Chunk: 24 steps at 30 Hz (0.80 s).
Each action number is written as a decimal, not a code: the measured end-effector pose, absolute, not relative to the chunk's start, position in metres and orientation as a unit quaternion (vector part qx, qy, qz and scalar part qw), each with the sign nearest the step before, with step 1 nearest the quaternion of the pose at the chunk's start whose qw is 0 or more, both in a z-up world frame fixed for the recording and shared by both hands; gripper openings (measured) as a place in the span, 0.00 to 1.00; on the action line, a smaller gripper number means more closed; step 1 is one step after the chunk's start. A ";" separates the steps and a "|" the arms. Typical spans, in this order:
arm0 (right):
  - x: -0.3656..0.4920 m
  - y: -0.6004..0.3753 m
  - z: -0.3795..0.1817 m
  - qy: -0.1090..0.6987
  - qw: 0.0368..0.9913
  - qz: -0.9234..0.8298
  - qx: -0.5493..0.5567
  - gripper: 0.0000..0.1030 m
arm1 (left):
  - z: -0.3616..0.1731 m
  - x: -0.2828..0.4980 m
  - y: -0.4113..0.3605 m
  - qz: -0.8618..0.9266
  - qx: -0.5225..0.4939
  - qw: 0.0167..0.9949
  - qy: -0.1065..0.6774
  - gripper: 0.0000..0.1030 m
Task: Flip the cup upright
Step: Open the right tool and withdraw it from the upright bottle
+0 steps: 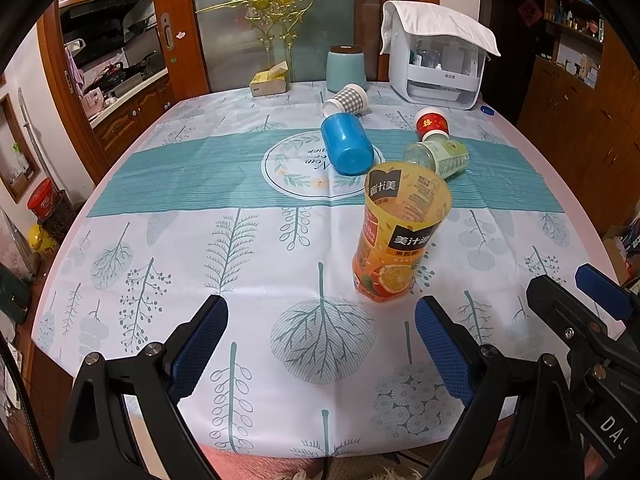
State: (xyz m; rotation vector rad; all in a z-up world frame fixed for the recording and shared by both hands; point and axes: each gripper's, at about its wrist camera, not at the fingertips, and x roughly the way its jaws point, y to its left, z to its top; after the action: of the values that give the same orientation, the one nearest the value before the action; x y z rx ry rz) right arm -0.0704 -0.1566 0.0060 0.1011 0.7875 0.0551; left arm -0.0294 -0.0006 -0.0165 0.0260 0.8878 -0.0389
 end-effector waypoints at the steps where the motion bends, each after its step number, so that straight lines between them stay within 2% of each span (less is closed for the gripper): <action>1: -0.070 -0.157 0.006 0.383 0.922 0.027 0.049 0.67 | -0.017 -0.029 -0.001 -0.019 0.012 0.903 0.430 0.91; 24: -0.066 -0.155 -0.006 0.394 0.917 0.026 0.051 0.67 | -0.023 -0.026 0.002 -0.018 0.016 0.897 0.441 0.91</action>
State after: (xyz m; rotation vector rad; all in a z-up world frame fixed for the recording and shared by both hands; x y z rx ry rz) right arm -0.0657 -0.1554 -0.0056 0.1051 0.8115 0.0525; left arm -0.0263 0.0018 -0.0232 0.0341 0.9128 -0.0381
